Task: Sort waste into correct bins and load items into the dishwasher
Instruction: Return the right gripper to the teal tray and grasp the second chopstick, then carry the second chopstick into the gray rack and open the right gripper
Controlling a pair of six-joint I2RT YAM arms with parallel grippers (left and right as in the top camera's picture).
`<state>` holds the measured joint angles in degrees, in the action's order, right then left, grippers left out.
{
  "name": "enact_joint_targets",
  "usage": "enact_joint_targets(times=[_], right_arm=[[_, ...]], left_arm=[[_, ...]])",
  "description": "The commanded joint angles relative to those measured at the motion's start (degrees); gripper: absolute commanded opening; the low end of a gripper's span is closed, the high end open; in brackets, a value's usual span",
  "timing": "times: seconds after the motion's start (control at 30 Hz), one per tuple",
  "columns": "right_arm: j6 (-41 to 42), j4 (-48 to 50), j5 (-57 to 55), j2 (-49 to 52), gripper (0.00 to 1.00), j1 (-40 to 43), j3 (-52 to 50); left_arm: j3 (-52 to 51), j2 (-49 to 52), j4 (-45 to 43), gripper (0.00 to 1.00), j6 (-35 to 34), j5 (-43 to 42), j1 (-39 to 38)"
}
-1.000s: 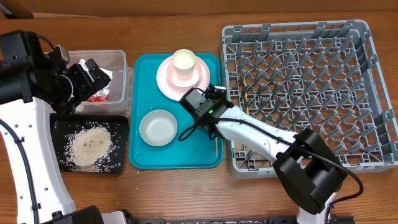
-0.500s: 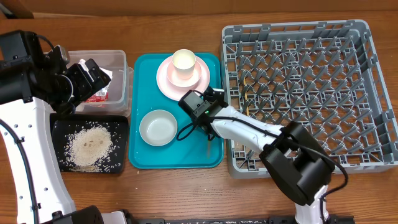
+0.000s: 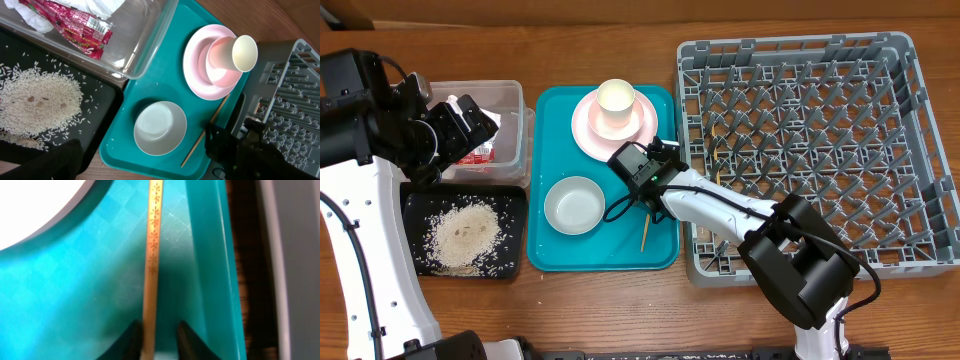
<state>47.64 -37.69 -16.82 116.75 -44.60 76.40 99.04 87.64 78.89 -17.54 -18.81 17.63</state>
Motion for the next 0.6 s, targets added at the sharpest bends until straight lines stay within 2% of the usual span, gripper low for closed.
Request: enact_joint_targets(times=[0.0, 0.47, 0.57], right_arm=[[0.2, -0.1, 3.0, 1.6, 0.21, 0.1, -0.3], [0.2, -0.5, 3.0, 1.6, 0.05, 0.1, -0.3], [0.2, -1.9, 2.9, 0.9, 0.04, 0.1, 1.0]], left_arm=[[0.7, -0.7, 0.0, 1.0, 1.2, 0.4, 0.0], [0.7, -0.7, 0.0, 1.0, 1.2, 0.4, 0.0], [0.7, -0.7, 0.0, 1.0, 1.2, 0.4, 0.0]])
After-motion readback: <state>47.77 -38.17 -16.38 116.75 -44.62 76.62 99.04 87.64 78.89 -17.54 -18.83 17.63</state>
